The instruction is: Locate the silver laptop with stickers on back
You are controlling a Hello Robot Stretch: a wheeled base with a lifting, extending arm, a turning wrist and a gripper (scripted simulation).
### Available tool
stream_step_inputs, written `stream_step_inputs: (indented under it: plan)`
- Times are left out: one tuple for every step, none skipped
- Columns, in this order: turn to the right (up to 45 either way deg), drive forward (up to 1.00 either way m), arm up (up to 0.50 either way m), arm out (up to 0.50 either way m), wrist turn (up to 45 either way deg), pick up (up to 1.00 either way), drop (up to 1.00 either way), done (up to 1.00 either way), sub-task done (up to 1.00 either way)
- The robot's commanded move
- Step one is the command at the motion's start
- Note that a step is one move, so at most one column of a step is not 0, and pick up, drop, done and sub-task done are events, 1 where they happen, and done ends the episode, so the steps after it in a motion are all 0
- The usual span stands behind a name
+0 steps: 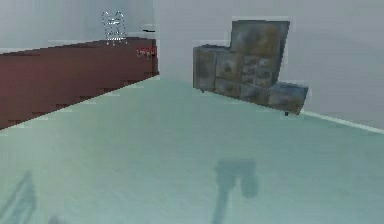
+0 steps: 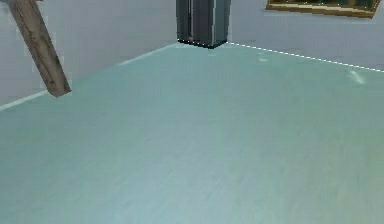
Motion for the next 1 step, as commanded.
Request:
stream_step_inputs:
  plan:
    - [0.0,0.25,0.0,0.0,0.0,0.0,0.0,0.0,0.0]
